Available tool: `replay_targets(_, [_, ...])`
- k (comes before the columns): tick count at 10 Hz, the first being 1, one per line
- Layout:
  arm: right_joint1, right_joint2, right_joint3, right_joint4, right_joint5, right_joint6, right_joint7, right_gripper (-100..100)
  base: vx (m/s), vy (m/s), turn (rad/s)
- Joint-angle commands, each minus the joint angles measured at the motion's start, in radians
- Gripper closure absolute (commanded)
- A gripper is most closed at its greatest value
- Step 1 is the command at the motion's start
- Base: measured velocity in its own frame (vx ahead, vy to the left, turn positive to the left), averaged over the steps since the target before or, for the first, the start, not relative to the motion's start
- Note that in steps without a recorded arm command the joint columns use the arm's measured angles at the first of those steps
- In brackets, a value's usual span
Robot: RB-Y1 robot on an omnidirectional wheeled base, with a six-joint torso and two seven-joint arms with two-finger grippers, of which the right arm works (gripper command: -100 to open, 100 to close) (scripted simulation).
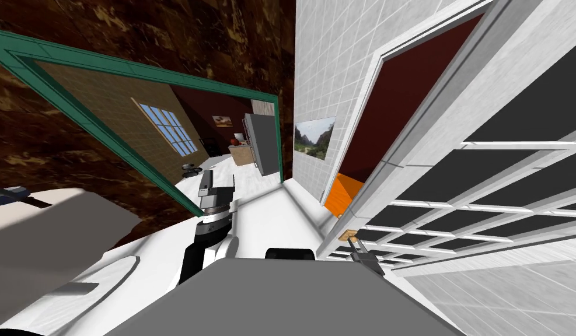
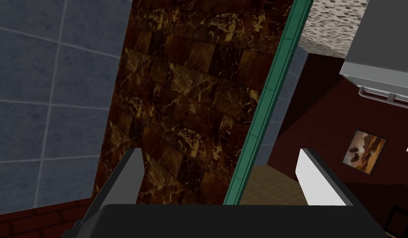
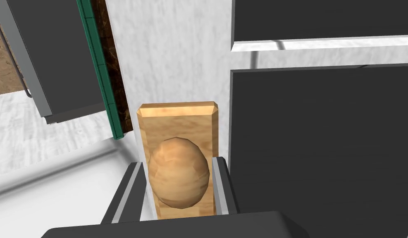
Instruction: Pull the door open
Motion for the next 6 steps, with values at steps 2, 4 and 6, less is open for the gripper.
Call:
replay_targets(2, [-0.004,-0.005,0.011,0.021,0.005,-0.019,-0.015,100,-0.211,-0.056,0.154])
replay_targets(4, [-0.009,-0.009,0.020,0.039,0.008,-0.034,-0.026,100,-0.200,-0.036,0.129])
replay_targets(6, [-0.014,-0.012,0.028,0.057,0.012,-0.049,-0.038,100,-0.206,-0.028,0.140])
